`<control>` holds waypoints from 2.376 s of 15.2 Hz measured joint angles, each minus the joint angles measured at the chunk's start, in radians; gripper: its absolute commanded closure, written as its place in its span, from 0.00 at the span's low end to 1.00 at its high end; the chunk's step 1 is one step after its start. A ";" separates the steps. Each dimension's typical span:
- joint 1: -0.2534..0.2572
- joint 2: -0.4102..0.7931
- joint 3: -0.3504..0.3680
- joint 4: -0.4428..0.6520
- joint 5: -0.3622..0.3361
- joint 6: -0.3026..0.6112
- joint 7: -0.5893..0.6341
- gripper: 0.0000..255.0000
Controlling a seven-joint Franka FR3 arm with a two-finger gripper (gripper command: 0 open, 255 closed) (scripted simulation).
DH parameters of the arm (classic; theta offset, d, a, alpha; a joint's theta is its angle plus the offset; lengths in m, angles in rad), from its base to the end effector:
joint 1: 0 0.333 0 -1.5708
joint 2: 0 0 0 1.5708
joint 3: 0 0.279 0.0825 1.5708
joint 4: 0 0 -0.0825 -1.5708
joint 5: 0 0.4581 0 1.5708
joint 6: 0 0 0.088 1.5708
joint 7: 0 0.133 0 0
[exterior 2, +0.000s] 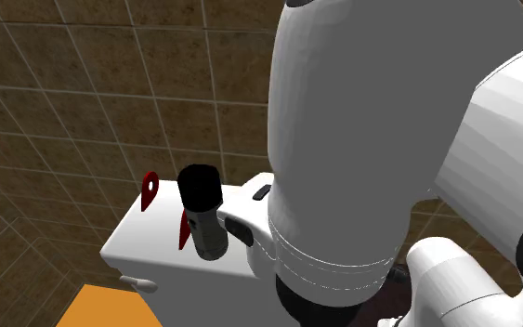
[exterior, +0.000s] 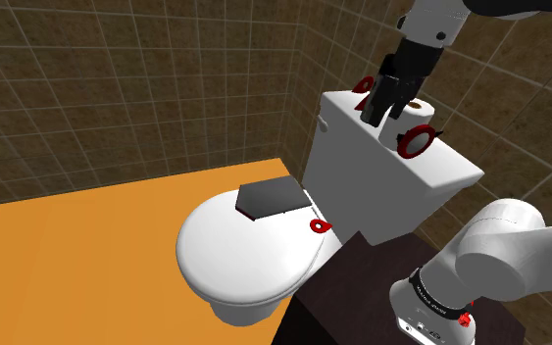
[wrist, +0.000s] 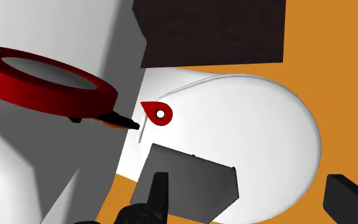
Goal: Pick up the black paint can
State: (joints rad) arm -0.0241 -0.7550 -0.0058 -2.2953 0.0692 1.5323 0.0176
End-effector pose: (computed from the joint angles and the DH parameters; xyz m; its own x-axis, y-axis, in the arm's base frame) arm 0.4113 -0.0031 0.5558 0.9990 -0.0432 -0.0092 -0.0437 -0.9964 -0.0729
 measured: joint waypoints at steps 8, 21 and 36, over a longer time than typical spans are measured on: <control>-0.035 0.143 -0.090 0.175 -0.068 -0.032 -0.093 0.00; -0.091 0.499 -0.277 0.644 -0.123 -0.133 -0.314 0.00; -0.097 0.482 -0.284 0.533 -0.132 -0.034 -0.320 1.00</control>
State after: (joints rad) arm -0.1213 -0.2729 -0.2902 -1.7621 -0.0627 1.4978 -0.3023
